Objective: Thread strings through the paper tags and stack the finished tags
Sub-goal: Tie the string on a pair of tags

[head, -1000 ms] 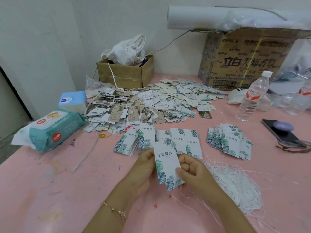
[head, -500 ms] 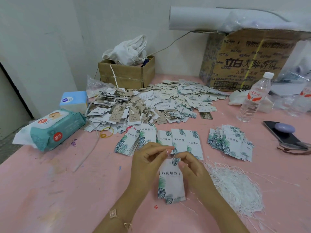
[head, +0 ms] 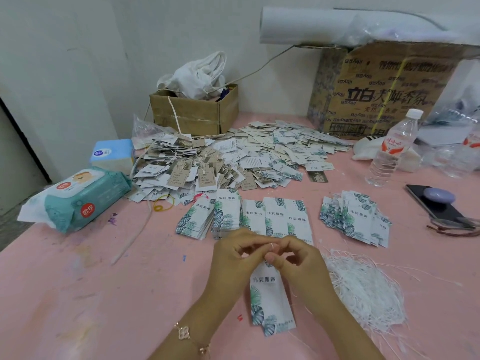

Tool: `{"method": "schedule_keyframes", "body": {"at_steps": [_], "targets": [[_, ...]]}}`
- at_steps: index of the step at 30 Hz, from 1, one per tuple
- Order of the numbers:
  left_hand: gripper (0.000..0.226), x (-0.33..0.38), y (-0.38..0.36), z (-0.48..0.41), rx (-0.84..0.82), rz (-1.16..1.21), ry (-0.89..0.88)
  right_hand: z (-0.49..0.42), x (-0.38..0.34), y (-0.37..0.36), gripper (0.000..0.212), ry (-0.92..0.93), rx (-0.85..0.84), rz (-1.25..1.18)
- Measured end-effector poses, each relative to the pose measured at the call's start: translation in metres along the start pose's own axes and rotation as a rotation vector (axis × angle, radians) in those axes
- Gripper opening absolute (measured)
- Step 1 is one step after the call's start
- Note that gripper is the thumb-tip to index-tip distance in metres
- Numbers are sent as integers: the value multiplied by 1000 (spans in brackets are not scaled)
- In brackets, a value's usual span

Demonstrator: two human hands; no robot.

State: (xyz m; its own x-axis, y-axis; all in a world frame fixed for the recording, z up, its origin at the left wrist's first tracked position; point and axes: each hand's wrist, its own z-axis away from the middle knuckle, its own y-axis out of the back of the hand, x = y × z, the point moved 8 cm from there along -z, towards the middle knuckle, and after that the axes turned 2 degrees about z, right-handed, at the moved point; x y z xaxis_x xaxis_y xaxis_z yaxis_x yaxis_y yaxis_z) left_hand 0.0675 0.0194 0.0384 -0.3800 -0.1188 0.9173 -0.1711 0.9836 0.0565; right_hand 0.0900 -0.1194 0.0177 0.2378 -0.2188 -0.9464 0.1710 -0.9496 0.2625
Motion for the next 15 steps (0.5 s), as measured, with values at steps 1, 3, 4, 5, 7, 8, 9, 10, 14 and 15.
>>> {"method": "schedule_keyframes", "body": {"at_steps": [1, 3, 4, 5, 7, 8, 9, 10, 14, 15], "targets": [[28, 0, 2, -1, 14, -9, 0, -1, 0, -1, 14, 0, -11, -28], [28, -2, 6, -2, 52, -28, 17, -1, -2, -1, 15, 15, -22, -105], [27, -3, 8, -2, 71, -39, 23, -2, -3, 0, 15, 24, -18, -164], [26, -4, 10, -2, 86, -52, 24, -2, -3, 2, 14, 32, -10, -222], [23, -5, 11, -3, 100, -72, 32, -2, -2, 5, 12, 41, 10, -303], [22, -7, 11, -3, 102, -75, 41, -2, -2, 6, 11, 42, 15, -326], [22, -9, 11, -3, 102, -77, 55, -2, -1, 6, 11, 44, 14, -340], [22, -11, 11, -3, 97, -79, 73, -2, 0, 6, 12, 44, 11, -344], [16, -20, 9, -5, 63, -29, 160, -2, 3, 3, 18, 32, 6, -302], [16, -21, 9, -6, 53, -21, 177, -2, 4, 2, 22, 25, 9, -288]]}}
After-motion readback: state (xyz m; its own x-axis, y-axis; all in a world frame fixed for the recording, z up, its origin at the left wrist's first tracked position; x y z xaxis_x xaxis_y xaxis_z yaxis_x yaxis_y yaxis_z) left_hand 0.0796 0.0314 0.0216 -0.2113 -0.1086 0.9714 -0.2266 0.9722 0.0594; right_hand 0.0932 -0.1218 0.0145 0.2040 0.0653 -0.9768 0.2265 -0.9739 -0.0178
